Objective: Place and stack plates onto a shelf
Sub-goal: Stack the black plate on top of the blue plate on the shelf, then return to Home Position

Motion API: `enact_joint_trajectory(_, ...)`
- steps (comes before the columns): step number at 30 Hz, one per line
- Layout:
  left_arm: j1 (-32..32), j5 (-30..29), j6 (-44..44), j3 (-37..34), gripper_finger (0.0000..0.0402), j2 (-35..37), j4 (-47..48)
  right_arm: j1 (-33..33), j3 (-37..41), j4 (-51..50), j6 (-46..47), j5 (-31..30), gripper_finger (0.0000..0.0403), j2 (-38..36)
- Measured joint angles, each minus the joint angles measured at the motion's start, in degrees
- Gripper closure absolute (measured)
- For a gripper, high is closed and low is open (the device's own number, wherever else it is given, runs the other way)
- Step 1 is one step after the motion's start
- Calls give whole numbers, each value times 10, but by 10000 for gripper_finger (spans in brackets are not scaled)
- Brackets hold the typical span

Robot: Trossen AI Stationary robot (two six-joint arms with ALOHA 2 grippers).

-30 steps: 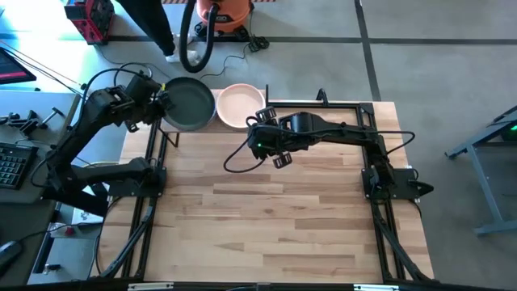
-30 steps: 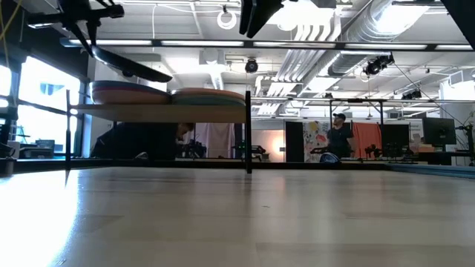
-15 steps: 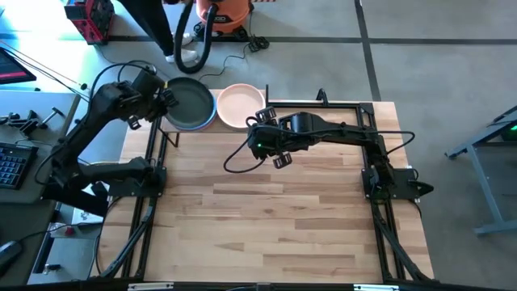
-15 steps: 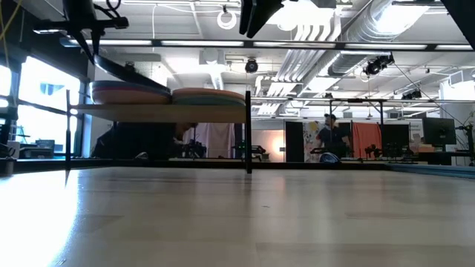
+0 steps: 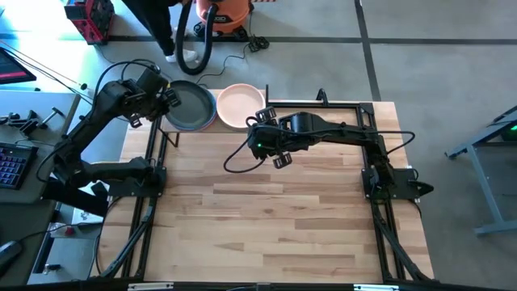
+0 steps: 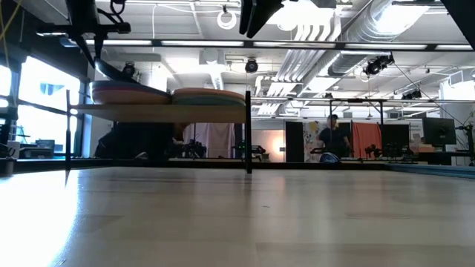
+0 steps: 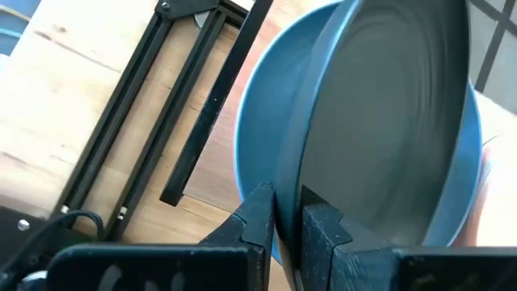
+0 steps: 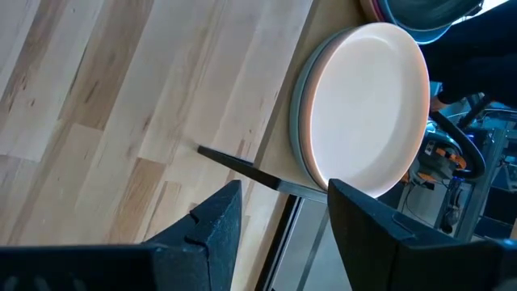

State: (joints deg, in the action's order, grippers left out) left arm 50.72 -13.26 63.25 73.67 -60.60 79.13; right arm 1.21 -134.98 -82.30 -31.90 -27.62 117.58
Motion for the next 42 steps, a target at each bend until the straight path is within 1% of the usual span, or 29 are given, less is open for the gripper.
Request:
enact_joint_trajectory(4,0,3,-49,0,367,0,0,0,0,0,0,0,238,0)
enact_joint_trajectory(7,0,7,-63,0,358,0,0,0,0,0,0,1,238,0)
enact_joint_trajectory(11,0,7,-65,0,342,0,0,0,0,0,0,12,238,0)
enact_joint_trajectory(20,0,7,-64,0,306,0,-11,-1,0,0,0,13,238,0)
enact_joint_trajectory(26,0,55,-94,0,306,1,-6,-1,0,0,0,13,238,0)
enact_joint_trajectory(31,0,55,-96,0,305,1,-5,-1,0,0,2,14,238,0)
enact_joint_trajectory(33,0,62,-114,0,305,1,-3,-1,0,0,6,14,238,0)
enact_joint_trajectory(36,0,71,-138,0,304,1,25,-1,0,-3,10,16,238,0)
enact_joint_trajectory(39,0,72,-139,0,304,1,51,-1,0,-3,10,16,238,0)
enact_joint_trajectory(42,0,71,-139,0,304,3,56,-1,0,-3,10,16,238,0)
